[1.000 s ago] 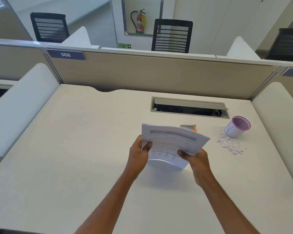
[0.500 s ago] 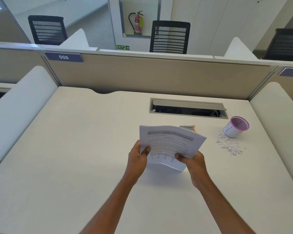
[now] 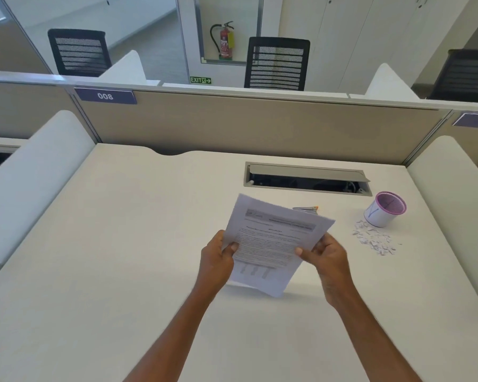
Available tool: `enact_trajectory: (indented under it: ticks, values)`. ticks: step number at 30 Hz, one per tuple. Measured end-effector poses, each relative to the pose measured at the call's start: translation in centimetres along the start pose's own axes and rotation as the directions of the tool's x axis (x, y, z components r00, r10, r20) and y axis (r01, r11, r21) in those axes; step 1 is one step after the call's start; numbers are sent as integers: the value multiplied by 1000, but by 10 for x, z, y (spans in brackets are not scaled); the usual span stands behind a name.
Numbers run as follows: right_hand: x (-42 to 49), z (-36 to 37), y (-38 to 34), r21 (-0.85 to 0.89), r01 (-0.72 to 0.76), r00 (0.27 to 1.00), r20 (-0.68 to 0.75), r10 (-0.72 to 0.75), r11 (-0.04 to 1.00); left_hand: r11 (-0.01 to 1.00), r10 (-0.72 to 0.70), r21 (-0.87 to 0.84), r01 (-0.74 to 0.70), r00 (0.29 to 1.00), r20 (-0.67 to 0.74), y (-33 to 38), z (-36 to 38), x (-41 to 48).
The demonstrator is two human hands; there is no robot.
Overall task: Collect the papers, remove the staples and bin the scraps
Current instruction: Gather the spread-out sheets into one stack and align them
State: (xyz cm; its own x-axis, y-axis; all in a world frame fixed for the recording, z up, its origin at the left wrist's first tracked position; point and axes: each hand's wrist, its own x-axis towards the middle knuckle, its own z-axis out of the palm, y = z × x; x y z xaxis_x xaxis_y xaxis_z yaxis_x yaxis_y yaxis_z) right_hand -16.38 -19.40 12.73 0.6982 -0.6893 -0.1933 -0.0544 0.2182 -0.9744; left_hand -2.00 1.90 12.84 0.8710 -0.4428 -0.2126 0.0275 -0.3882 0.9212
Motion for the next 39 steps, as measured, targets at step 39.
enact_trajectory:
  ticks: [39]
  values:
    - [-6,-15,-20,-121,56,997,52,-50,991,883,-28,-468,38,999,28,-22,-48,-3]
